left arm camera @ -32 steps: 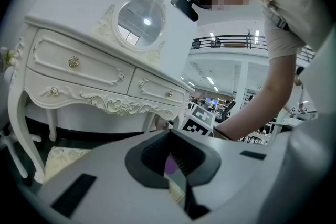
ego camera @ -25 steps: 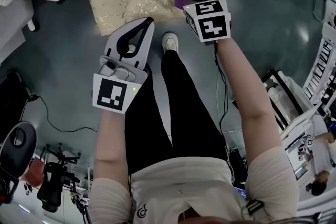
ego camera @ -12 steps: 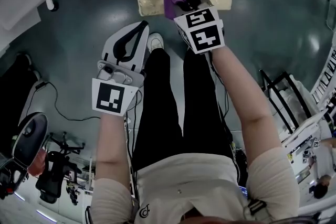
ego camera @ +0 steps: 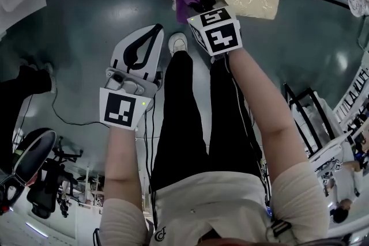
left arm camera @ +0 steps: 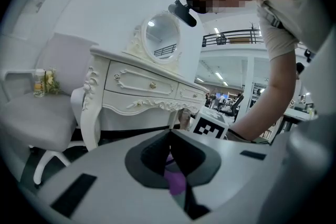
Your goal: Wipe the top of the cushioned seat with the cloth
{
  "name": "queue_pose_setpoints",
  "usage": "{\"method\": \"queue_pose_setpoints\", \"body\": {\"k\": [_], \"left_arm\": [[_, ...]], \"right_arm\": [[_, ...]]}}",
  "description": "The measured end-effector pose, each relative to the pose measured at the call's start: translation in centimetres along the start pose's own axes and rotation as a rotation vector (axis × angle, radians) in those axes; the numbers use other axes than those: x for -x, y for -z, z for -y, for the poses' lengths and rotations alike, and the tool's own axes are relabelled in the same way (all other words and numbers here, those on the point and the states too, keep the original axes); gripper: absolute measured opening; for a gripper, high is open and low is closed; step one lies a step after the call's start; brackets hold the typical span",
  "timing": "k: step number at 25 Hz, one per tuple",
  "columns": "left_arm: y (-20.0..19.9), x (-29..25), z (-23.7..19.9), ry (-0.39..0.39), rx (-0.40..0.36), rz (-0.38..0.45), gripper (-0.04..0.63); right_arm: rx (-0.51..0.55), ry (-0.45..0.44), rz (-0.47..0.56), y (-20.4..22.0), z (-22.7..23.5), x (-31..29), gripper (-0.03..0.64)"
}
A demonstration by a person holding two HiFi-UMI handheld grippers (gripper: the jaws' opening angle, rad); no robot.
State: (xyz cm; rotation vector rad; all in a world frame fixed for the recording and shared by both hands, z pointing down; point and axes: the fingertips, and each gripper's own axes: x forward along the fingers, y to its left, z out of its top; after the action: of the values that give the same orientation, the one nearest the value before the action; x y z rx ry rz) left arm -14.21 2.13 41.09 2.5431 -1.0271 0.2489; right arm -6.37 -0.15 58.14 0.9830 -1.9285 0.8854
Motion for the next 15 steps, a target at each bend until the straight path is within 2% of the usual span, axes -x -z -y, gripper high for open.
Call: {"method": "queue_pose_setpoints", "body": {"k": [6,15], "left_arm": [[0.9,0.6,-0.7,-0.025,0.017,0.011,0.012],[1.1,-1.4,1.3,0.007,0.053,0.010,0.012]], "right_arm": [[-0.016,-0.008,0.001,-0.2,0.7,-1.3,0.084],[0.000,-0.029,-0.016,0.5,2.4,-0.6,0.087]]}}
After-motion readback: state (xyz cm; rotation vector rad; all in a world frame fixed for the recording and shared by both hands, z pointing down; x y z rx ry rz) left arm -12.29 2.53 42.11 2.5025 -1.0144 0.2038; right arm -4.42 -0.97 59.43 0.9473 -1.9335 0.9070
